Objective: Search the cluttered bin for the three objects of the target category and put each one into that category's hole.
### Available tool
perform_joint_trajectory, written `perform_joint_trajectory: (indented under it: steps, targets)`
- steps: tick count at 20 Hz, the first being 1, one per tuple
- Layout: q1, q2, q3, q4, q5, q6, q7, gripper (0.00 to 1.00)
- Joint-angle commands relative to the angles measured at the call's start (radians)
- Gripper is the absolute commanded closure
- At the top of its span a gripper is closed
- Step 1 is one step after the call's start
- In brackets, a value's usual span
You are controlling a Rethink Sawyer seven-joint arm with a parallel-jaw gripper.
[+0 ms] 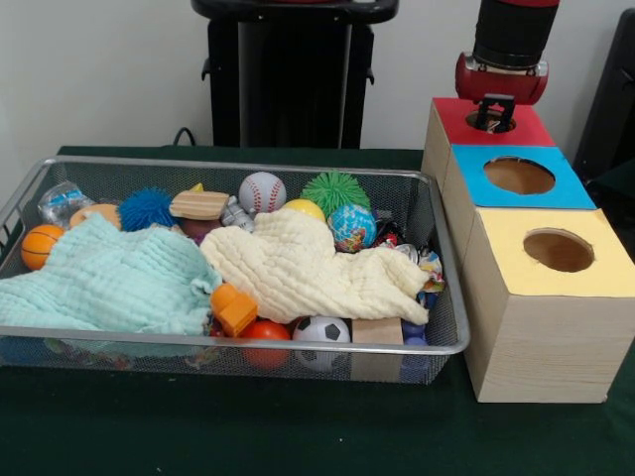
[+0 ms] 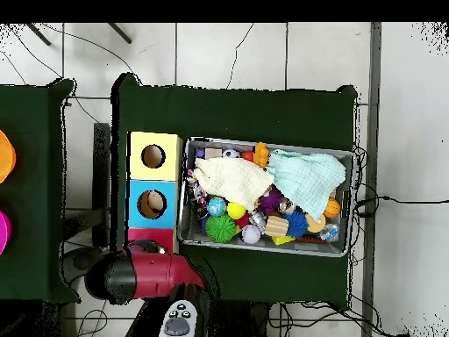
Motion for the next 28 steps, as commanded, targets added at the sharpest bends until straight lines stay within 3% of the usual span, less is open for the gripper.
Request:
perform_joint_trajectory:
  steps: [1,14,19,20,28]
  targets:
    - [-0.014,0.015,0.051,-0.059,0.052,-0.049,0.207,1.0]
    - [-0.026,0.011,0.06,-0.055,0.047,-0.047,0.197,1.0]
    - [-0.033,-0.006,0.06,-0.049,0.046,-0.004,0.187,1.0]
    - [-0.032,-0.009,0.058,-0.047,0.047,0.003,0.188,0.0]
    - [-0.037,-0.021,0.054,-0.067,0.036,0.036,0.167,0.0]
